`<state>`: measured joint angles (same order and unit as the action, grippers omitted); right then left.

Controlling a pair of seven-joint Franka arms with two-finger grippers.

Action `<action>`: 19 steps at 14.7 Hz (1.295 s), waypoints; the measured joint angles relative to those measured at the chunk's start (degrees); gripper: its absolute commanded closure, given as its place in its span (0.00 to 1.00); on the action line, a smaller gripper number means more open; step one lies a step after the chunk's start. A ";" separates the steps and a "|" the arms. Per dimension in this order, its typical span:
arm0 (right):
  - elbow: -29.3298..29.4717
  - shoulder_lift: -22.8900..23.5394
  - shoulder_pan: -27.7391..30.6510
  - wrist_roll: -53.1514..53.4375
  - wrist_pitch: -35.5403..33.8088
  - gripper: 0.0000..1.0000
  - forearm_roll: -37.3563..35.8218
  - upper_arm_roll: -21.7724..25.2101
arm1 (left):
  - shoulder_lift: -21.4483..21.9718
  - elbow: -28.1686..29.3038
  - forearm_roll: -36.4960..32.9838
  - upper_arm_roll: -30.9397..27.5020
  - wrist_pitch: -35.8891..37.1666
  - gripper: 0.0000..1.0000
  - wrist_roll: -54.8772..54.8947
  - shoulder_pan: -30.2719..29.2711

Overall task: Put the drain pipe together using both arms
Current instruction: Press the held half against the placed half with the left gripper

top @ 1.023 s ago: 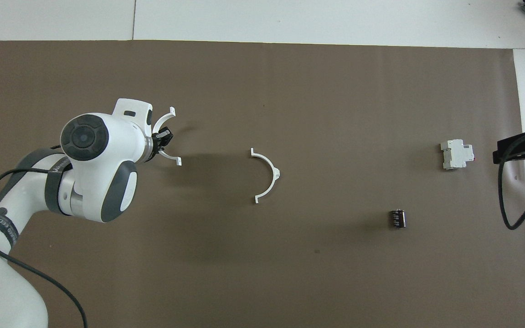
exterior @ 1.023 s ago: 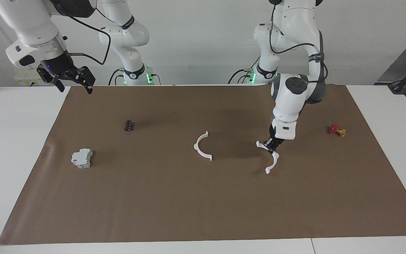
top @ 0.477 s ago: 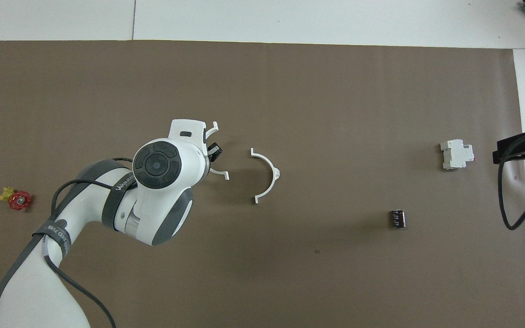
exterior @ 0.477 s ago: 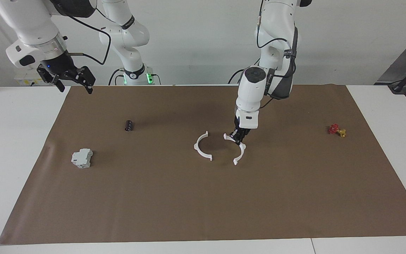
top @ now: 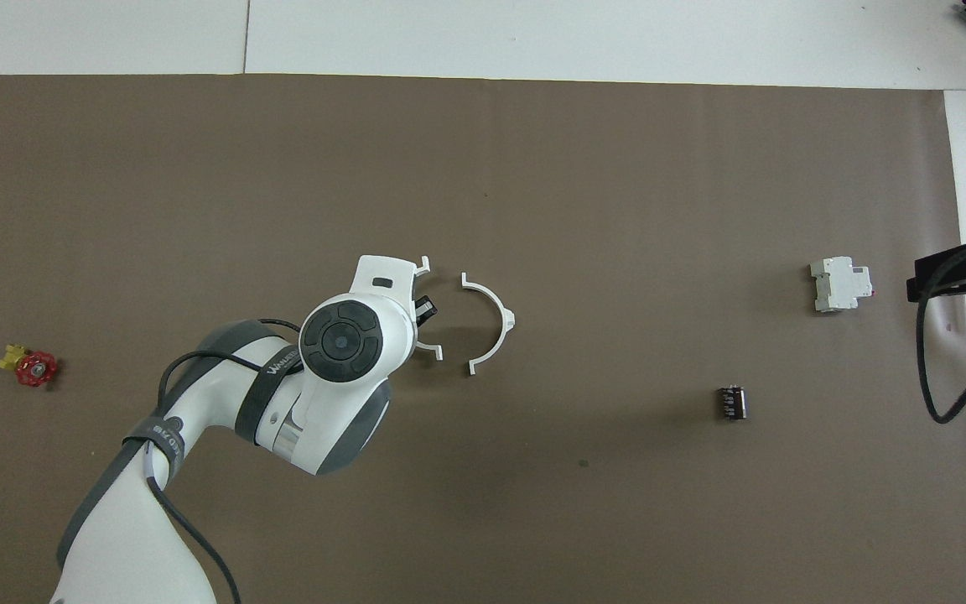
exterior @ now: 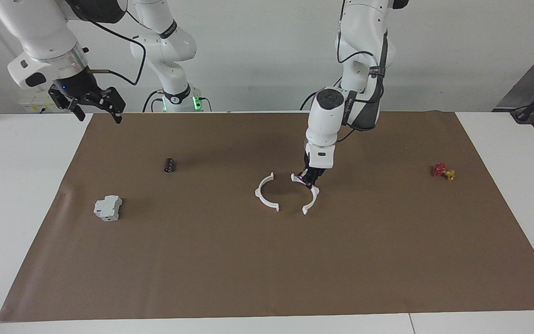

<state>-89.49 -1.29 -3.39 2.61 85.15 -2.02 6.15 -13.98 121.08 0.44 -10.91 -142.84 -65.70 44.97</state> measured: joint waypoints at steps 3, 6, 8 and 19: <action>0.00 0.00 0.00 0.00 0.00 0.00 0.00 0.00 | -0.08 0.00 0.00 -0.04 -0.15 1.00 0.06 1.21; 0.00 0.00 0.00 0.00 0.00 0.00 0.00 0.00 | -0.13 0.00 -0.07 -0.06 -0.15 1.00 0.66 1.95; 0.00 0.00 0.00 0.00 0.00 0.00 0.00 0.00 | -0.21 0.01 -0.08 -0.05 -0.15 1.00 1.07 2.26; 0.00 0.00 0.00 0.00 0.00 0.00 0.00 0.00 | -1.92 -0.01 -0.98 -0.02 -1.44 1.00 1.59 3.24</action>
<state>-89.49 -1.29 -3.39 2.61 85.15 -2.02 6.15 -15.91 121.07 -0.55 -10.93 -144.28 -64.10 48.20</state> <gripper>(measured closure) 0.000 0.921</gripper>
